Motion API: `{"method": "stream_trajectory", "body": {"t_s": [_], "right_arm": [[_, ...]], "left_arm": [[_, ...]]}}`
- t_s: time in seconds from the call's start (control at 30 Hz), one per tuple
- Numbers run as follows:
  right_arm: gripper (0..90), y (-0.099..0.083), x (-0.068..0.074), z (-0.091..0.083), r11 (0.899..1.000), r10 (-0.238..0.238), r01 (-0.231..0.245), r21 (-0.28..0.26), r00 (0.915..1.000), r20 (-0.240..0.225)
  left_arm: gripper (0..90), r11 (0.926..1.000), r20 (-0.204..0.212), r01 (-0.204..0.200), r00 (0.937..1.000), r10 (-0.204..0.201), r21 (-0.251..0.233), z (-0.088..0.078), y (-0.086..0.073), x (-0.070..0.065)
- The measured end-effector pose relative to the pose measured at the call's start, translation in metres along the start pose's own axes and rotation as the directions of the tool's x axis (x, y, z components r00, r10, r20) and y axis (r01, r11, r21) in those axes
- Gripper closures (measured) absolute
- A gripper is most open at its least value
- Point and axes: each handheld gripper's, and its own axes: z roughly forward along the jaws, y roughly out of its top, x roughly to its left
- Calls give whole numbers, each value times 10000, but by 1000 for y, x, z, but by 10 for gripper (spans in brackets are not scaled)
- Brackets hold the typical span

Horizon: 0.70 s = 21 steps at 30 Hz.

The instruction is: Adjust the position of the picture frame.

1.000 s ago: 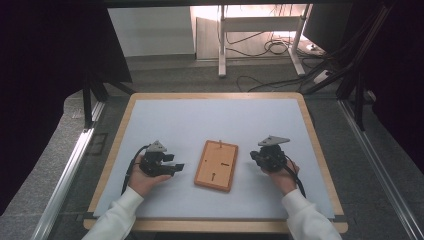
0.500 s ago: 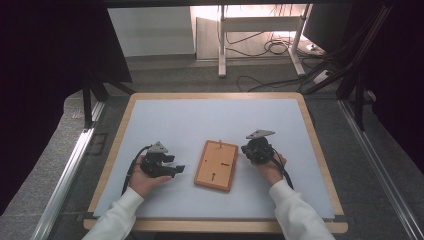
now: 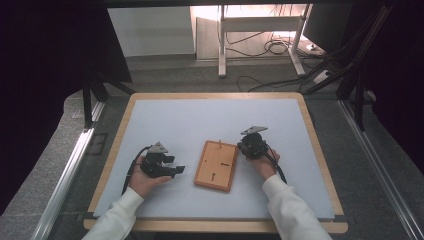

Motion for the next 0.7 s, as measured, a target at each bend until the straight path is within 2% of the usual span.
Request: {"method": "stream_trajectory", "body": {"t_s": [0.13,0.23,0.5,0.63,0.7], "right_arm": [[900,2,3,4,10000,-20,19,-44,9999,-126],[900,4,9,8,10000,-87,86,-39,9992,-400],[900,6,16,11,9995,-325,322,-66,9978,-585],[900,4,14,5,9993,-338,328,-192,9977,-592],[900,1,12,-7,9985,-386,360,-407,9970,-667]], "left_arm": [[351,10000,3,-10,10000,10,32,0,0,0],[351,10000,4,-1,10000,1,17,0,0,0],[349,10000,-18,-7,10000,7,-10,-1,0,1],[347,10000,-60,28,10000,-29,-72,-2,-1,2],[347,10000,-67,47,10000,-48,-76,-2,-1,3]]}}
